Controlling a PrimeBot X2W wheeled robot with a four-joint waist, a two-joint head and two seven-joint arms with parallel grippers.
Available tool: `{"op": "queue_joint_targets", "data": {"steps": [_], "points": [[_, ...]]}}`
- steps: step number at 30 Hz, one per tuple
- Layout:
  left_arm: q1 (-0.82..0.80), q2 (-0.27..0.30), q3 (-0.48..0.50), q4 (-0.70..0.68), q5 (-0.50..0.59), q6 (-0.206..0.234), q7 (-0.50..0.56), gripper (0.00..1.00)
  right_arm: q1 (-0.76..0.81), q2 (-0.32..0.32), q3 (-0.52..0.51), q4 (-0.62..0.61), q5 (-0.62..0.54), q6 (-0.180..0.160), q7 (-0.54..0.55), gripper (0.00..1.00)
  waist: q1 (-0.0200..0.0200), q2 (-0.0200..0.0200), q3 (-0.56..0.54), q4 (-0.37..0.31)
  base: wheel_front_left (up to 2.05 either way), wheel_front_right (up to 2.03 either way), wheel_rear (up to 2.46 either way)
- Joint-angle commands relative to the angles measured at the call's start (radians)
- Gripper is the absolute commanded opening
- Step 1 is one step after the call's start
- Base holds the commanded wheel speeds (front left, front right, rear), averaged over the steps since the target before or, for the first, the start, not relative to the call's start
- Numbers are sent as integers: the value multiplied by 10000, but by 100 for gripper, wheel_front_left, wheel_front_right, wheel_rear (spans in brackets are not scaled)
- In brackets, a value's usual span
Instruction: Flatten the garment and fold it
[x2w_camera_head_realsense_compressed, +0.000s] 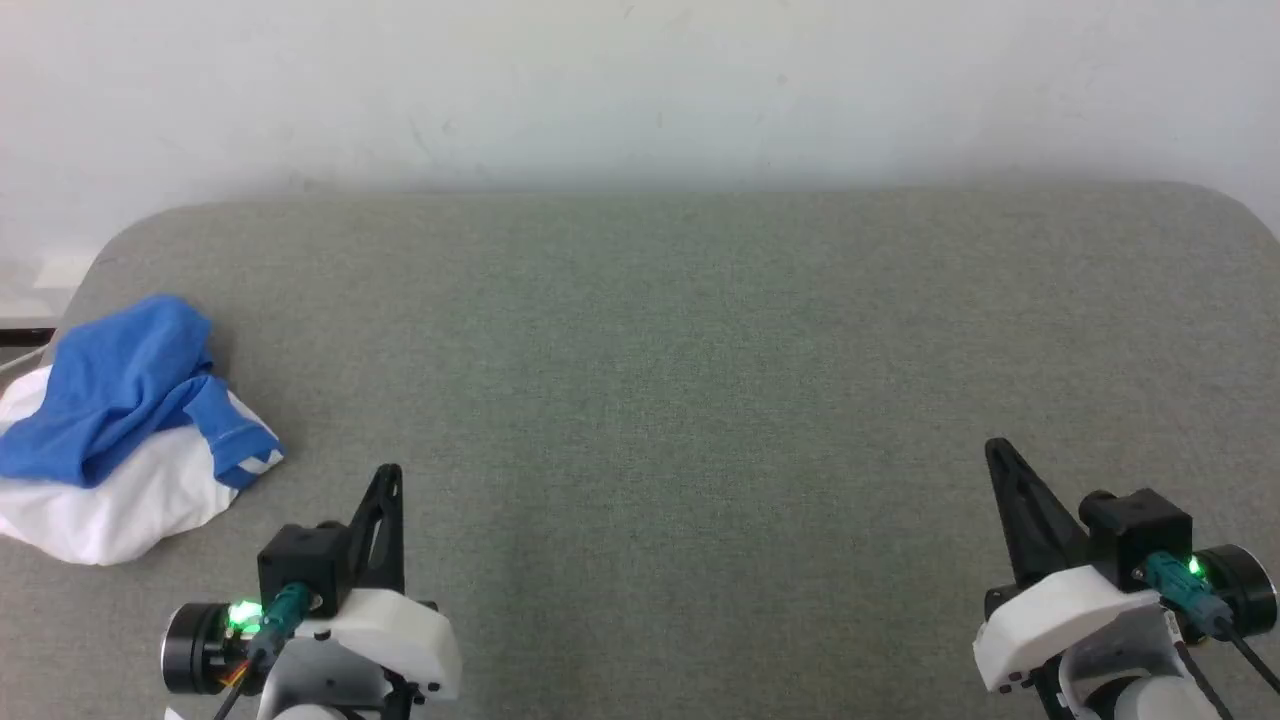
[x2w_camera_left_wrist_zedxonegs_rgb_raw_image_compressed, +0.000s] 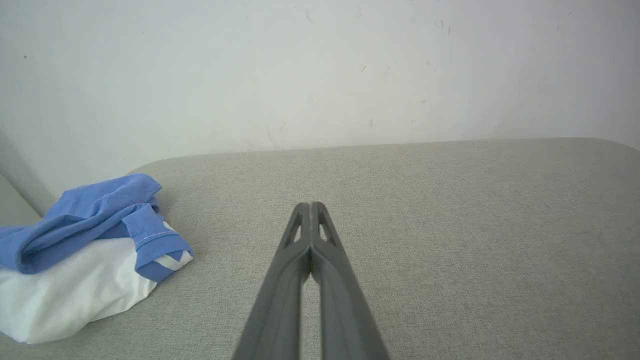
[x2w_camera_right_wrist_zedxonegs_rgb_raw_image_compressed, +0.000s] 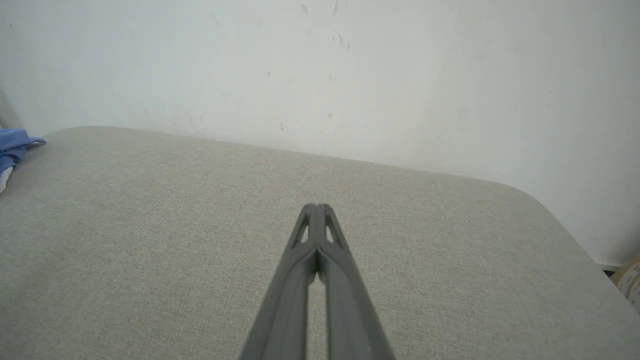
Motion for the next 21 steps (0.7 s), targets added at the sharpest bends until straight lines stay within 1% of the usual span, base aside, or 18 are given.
{"op": "queue_joint_targets", "data": {"steps": [1,2,3,21], "points": [[-125,-20,-3,-47,64,66,3,0,-147,26,-16,12,-74,-19,5,0,0,0,0,0,0,0,0],[-125,-20,-3,-47,64,66,3,0,-147,26,-16,12,-74,-19,5,0,0,0,0,0,0,0,0],[0,0,-2,0,0,0,0,100,0,0,0,0,0,0,0,100,0,0,0,0,0,0,0],[-66,-1,-174,3,-515,-25,-337,100,178,2,-173,-109,284,-1,-335,100,0,0,-57,78,0,0,0]]}}
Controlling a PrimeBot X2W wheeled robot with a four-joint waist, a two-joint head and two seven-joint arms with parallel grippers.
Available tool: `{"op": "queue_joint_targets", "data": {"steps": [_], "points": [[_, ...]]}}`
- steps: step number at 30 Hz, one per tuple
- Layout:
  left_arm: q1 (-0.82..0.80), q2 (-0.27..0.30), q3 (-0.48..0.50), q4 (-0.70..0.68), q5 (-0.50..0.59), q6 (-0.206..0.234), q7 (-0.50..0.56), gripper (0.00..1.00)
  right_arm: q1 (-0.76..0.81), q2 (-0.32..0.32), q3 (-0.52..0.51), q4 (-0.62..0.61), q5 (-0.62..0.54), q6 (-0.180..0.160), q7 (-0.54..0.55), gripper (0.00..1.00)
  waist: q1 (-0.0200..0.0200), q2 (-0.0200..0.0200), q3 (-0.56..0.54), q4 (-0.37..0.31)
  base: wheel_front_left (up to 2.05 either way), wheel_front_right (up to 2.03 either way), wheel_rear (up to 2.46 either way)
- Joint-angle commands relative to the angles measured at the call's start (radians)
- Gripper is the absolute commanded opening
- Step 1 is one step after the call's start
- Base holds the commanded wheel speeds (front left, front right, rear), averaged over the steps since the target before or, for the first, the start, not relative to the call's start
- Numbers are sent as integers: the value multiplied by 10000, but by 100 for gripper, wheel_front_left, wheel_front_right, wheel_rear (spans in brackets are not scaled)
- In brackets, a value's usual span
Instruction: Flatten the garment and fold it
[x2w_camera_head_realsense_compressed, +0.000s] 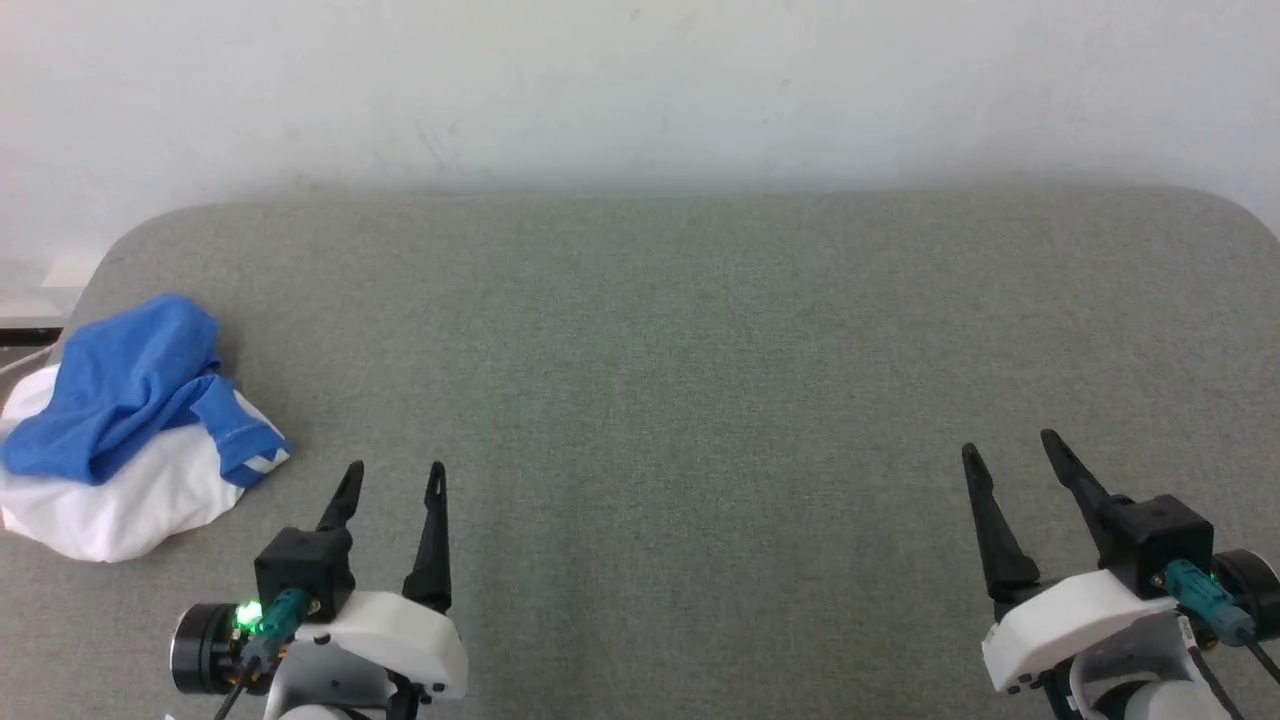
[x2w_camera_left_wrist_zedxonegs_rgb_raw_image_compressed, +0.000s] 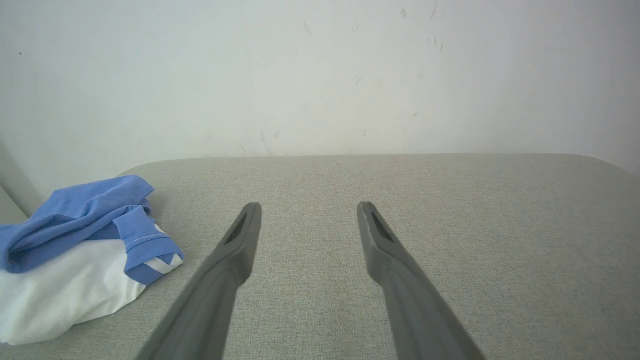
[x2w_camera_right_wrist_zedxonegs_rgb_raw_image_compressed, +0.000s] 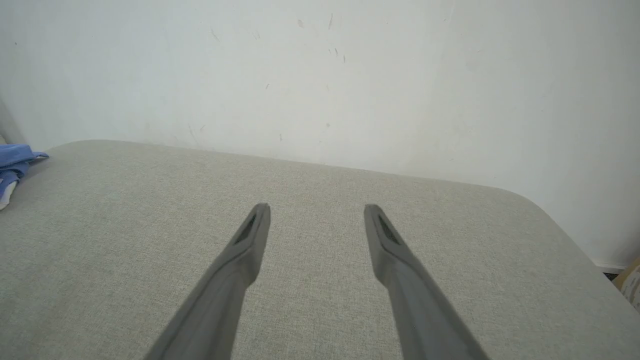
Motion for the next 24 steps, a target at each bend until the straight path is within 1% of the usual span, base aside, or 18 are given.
{"op": "queue_joint_targets", "data": {"steps": [1,13,24], "points": [[-70,-3,-44,-31,-137,-11,-111,100,120,6,-52,-80,97,-3,-130,100,0,0,-22,59,0,0,0],[-58,-5,-44,-41,-448,32,-362,100,275,8,-65,-360,240,-5,-324,100,0,0,-121,646,0,0,0],[-138,-7,-97,22,-697,88,-591,100,326,11,0,-544,330,-7,-429,100,0,0,-37,1598,0,0,0]]}}
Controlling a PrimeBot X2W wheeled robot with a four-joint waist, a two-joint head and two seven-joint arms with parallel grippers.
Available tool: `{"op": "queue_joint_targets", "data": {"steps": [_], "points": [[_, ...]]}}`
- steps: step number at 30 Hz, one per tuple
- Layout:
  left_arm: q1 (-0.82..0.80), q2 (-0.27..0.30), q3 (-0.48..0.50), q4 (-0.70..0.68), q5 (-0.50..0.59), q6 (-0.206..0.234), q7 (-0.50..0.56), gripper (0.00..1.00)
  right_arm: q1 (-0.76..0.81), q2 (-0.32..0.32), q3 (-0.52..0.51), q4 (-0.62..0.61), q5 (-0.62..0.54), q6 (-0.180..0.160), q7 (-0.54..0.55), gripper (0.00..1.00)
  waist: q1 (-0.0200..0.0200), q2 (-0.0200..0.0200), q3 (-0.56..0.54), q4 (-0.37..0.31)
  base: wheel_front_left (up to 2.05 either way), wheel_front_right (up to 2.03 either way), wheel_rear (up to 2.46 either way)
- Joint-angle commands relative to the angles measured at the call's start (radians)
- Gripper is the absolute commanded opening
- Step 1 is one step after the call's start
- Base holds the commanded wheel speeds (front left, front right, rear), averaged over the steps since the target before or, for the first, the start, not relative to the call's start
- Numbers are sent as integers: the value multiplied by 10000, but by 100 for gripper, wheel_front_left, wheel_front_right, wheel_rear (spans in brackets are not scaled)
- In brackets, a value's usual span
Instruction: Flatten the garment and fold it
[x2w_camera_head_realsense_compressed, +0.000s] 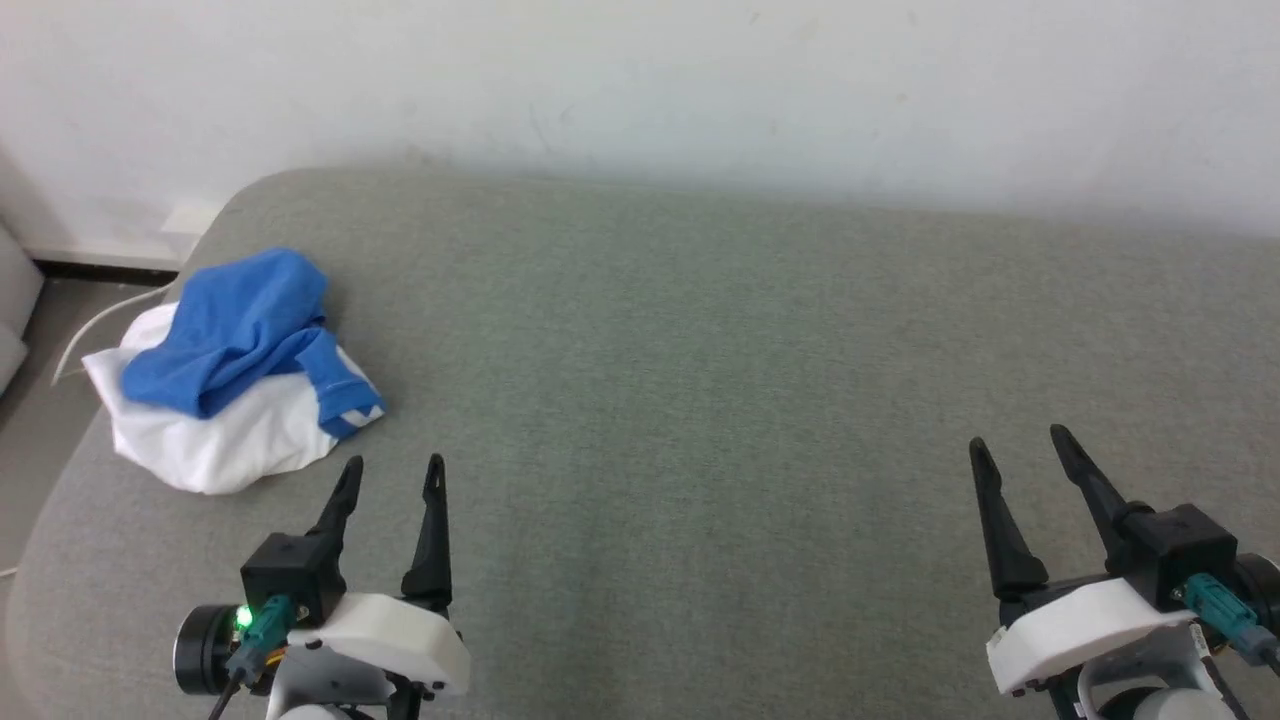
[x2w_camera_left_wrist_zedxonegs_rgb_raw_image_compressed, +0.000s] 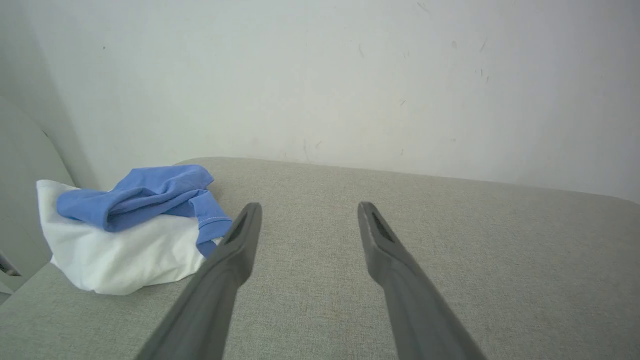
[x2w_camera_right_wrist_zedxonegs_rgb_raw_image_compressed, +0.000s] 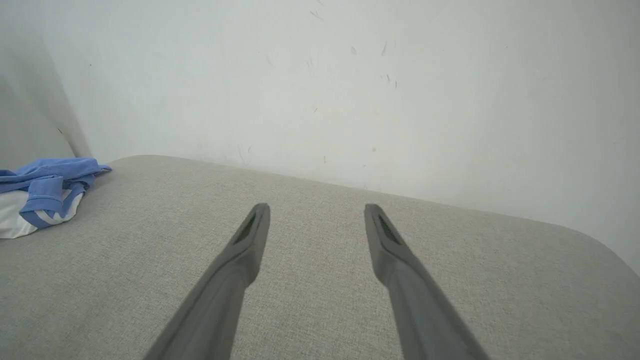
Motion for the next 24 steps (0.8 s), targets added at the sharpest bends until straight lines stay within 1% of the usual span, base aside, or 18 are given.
{"op": "queue_joint_targets", "data": {"steps": [1,3,15,24], "points": [[-142,-7,-43,29,-102,65,-138,100,96,11,24,-98,90,-7,-108,100,0,-1,39,419,0,0,0],[-147,-7,-50,38,-112,65,-159,100,94,11,33,-108,88,-7,-115,100,0,-1,41,513,0,0,0],[-141,-9,-12,153,-248,152,-410,100,90,14,160,-161,58,-9,-225,100,0,-1,41,1564,-1,-1,-1],[-134,-11,-7,174,-372,275,-598,100,160,16,199,-229,93,-11,-312,100,0,-1,90,2027,-11,-11,-11]]}}
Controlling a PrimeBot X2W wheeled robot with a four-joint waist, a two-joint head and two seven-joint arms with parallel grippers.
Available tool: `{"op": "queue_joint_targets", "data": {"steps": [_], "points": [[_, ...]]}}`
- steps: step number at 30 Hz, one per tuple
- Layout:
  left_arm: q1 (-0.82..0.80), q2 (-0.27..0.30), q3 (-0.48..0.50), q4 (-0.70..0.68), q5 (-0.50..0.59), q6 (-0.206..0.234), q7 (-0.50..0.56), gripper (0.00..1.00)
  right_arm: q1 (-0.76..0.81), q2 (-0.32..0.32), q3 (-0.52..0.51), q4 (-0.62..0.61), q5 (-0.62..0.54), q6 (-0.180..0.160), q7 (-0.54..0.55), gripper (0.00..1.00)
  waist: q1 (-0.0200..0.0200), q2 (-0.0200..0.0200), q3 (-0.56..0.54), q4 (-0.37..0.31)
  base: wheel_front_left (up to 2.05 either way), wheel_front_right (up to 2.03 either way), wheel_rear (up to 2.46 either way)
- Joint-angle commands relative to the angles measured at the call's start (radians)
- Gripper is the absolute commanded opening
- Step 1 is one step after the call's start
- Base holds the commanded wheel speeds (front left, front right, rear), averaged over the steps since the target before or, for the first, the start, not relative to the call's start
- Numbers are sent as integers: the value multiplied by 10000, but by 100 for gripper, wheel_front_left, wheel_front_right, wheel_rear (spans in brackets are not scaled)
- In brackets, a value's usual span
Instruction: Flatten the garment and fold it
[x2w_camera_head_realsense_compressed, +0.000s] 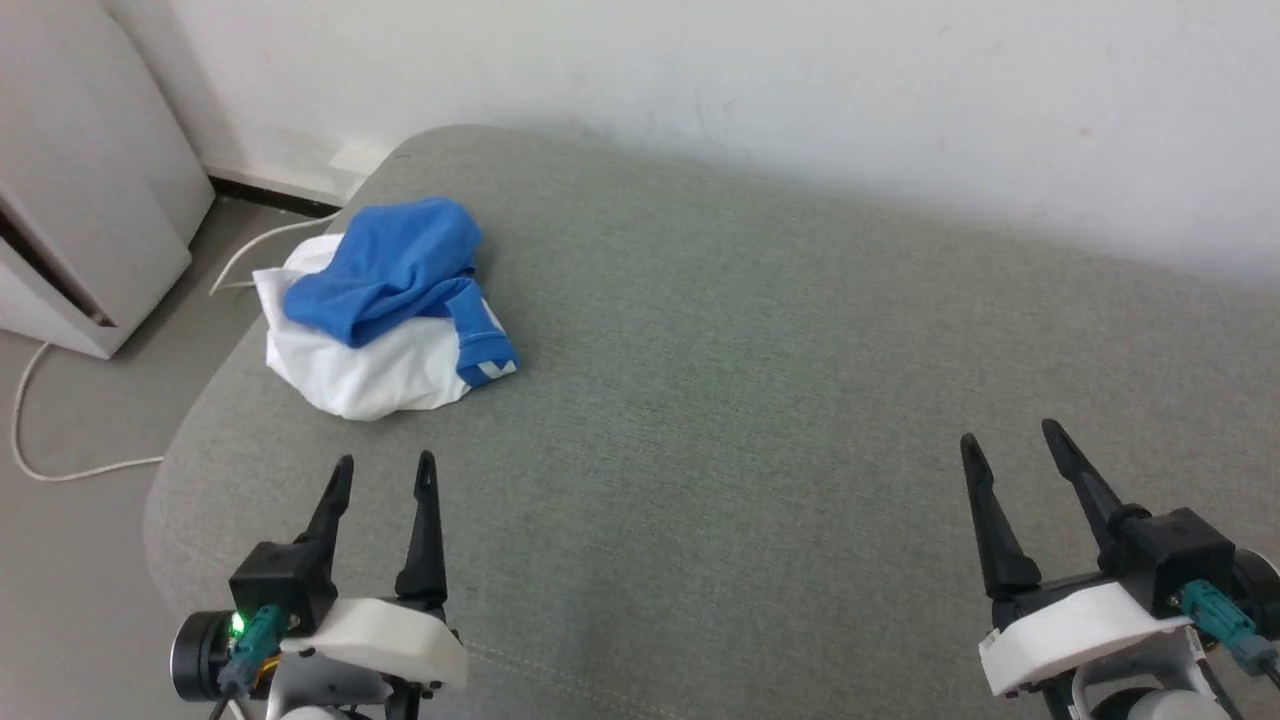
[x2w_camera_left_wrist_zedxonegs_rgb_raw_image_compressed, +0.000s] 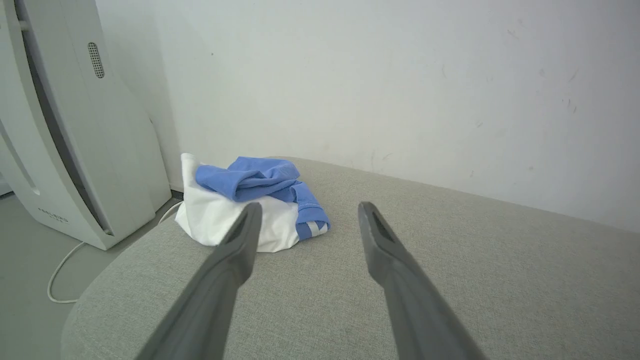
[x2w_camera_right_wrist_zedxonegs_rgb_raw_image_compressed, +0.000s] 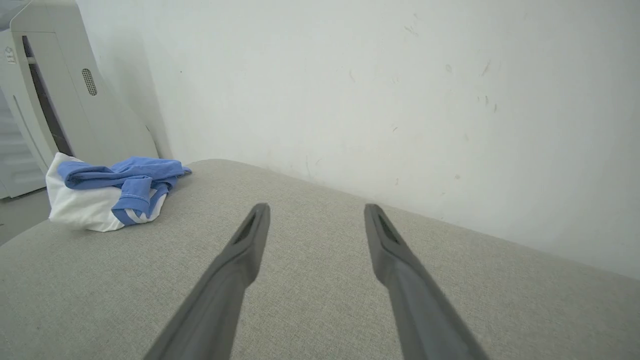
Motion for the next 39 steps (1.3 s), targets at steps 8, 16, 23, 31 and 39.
{"op": "queue_joint_targets", "data": {"steps": [8,16,23,31,39], "points": [[-358,-13,-56,-23,-183,200,-247,100,130,16,17,-308,6,-12,-56,100,0,-1,291,453,-1,-1,-1],[-1435,-14,149,-240,-762,282,-415,100,-81,18,201,-716,-276,-13,229,100,0,-1,1059,313,0,0,0],[-2907,-3,790,248,-673,178,-560,100,-355,19,210,-991,-430,-14,376,100,0,-1,1861,-226,0,0,0],[-5359,926,1465,2469,-1097,-114,-309,100,-788,21,226,-1188,-488,-16,365,100,0,-1,2929,-867,0,0,0],[-7354,2355,1480,5241,-1437,-518,1937,100,-1290,23,391,-1034,-377,-17,162,100,0,-1,3956,-1338,0,0,0]]}}
